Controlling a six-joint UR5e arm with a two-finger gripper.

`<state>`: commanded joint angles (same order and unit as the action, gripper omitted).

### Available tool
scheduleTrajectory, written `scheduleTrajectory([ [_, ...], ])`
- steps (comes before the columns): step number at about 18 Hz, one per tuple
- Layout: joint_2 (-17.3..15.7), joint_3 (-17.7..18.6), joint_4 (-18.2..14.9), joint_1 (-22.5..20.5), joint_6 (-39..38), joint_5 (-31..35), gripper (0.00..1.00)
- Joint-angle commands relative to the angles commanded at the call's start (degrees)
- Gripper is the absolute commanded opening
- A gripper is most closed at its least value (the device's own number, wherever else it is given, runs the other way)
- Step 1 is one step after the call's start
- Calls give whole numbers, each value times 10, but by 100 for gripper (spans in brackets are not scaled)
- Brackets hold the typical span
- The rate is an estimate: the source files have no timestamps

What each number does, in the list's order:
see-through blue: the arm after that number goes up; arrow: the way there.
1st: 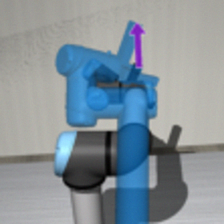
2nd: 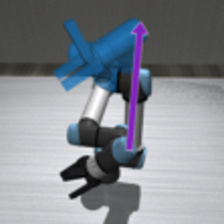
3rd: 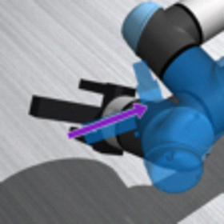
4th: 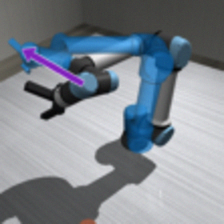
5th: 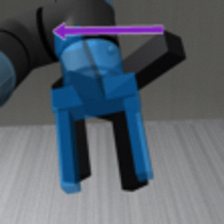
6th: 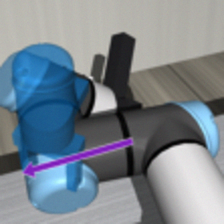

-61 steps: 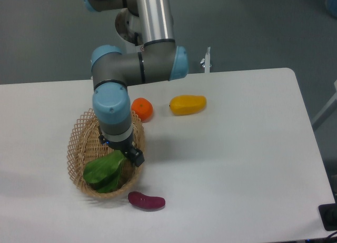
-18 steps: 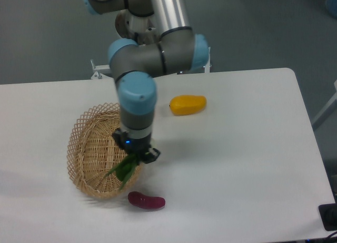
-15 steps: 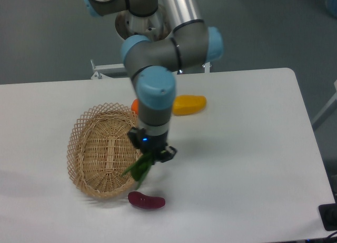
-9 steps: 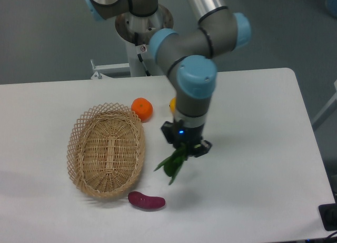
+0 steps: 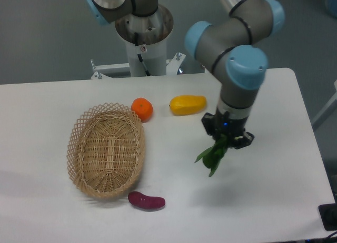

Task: Pick up the green vegetable from the basket
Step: 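Carry the held bok choy away from the basket beside the yellow pepper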

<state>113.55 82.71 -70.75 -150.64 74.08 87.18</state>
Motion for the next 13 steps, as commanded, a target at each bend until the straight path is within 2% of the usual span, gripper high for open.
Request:
scheduleTrajectory([
  [6, 19, -18, 6, -12, 42, 2, 0],
  [9, 25, -25, -2, -20, 83, 38, 0],
  [13, 27, -26, -1, -30, 88, 29, 0],
])
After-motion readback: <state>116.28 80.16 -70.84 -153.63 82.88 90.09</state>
